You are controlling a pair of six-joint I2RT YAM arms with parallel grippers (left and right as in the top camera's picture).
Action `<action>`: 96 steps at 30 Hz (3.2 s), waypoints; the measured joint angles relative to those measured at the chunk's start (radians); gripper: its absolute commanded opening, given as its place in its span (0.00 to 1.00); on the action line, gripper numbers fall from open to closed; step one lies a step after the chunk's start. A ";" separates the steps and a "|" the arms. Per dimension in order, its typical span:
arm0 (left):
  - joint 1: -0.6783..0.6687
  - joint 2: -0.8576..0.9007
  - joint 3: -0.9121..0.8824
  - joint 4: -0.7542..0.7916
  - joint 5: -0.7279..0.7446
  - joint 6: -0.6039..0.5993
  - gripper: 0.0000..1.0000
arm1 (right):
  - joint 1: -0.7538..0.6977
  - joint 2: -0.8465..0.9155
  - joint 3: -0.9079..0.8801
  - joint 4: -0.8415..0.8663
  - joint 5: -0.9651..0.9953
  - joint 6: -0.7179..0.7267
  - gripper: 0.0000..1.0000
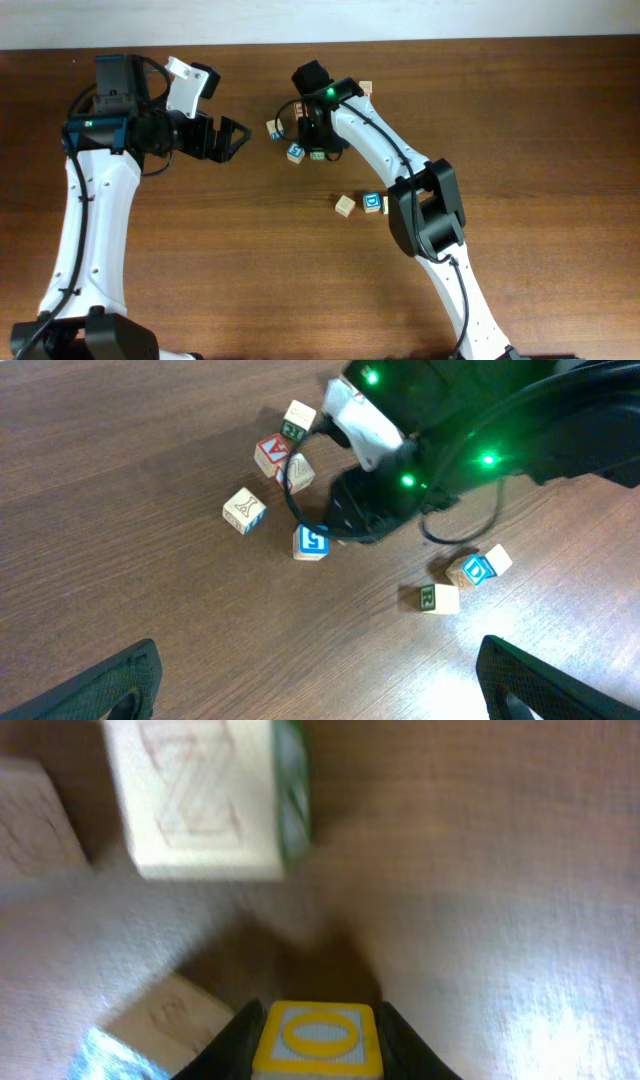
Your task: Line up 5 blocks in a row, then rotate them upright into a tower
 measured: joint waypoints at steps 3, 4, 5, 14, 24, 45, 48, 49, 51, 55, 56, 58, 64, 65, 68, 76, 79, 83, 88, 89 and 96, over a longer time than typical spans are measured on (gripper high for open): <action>0.000 0.000 0.000 0.000 0.000 0.000 0.99 | 0.000 0.000 0.028 -0.112 -0.033 0.000 0.29; 0.000 0.000 0.000 0.000 0.000 0.000 0.99 | 0.000 0.000 0.037 -0.151 -0.050 0.001 0.30; 0.000 0.000 0.000 0.000 0.000 0.000 0.99 | 0.000 0.000 0.042 -0.183 -0.065 0.000 0.30; 0.000 0.000 0.000 0.000 0.000 0.000 0.99 | 0.043 0.000 0.026 -0.308 -0.098 0.000 0.30; 0.000 0.000 0.000 0.000 0.000 0.000 0.99 | 0.101 0.000 -0.011 -0.332 -0.070 0.000 0.30; 0.000 0.000 0.000 0.000 0.000 0.000 0.99 | 0.053 0.000 -0.011 -0.469 -0.006 -0.005 0.56; 0.000 0.000 0.000 0.000 0.000 0.000 0.99 | 0.053 0.000 -0.011 -0.469 -0.006 -0.005 0.56; 0.000 0.000 0.000 0.000 0.000 0.000 0.99 | 0.053 0.000 -0.011 -0.468 -0.006 -0.006 0.56; 0.000 0.000 0.000 0.000 0.000 0.000 0.99 | 0.050 0.000 -0.011 -0.457 -0.006 -0.008 0.56; 0.000 0.000 0.000 0.000 0.000 0.000 0.99 | 0.032 0.000 0.053 -0.434 -0.010 -0.014 0.60; 0.000 0.000 0.000 0.000 0.000 0.000 0.99 | 0.018 0.000 0.084 -0.412 -0.019 -0.018 0.60; 0.000 0.000 0.000 0.000 0.000 0.000 0.99 | -0.008 0.000 0.132 -0.351 -0.048 -0.019 0.60; 0.000 0.000 0.000 0.000 0.000 0.000 0.99 | -0.049 0.000 0.146 -0.123 -0.186 0.024 0.60; 0.000 0.000 0.000 0.000 0.000 0.000 0.99 | -0.042 0.000 0.138 -0.094 -0.196 0.050 0.60; 0.000 0.000 0.000 0.000 0.000 0.000 0.99 | -0.011 0.000 0.102 -0.057 -0.193 0.133 0.60; 0.000 0.000 0.000 0.000 0.000 0.000 0.99 | 0.080 0.000 0.058 -0.001 -0.034 0.324 0.60; 0.000 0.000 0.000 0.000 0.000 0.000 0.99 | 0.088 0.000 0.037 0.045 -0.008 0.344 0.59; 0.000 0.000 0.000 0.000 0.000 0.000 0.99 | 0.087 0.000 0.016 0.082 0.018 0.365 0.52; 0.000 0.000 0.000 0.000 0.000 0.000 0.99 | 0.087 0.000 0.011 0.083 0.044 0.367 0.45; 0.000 0.000 0.000 0.000 0.000 0.000 0.99 | 0.087 0.000 0.011 0.082 0.047 0.367 0.42; 0.000 0.000 0.000 0.000 0.000 0.000 0.99 | 0.085 0.000 0.011 0.022 0.038 0.324 0.30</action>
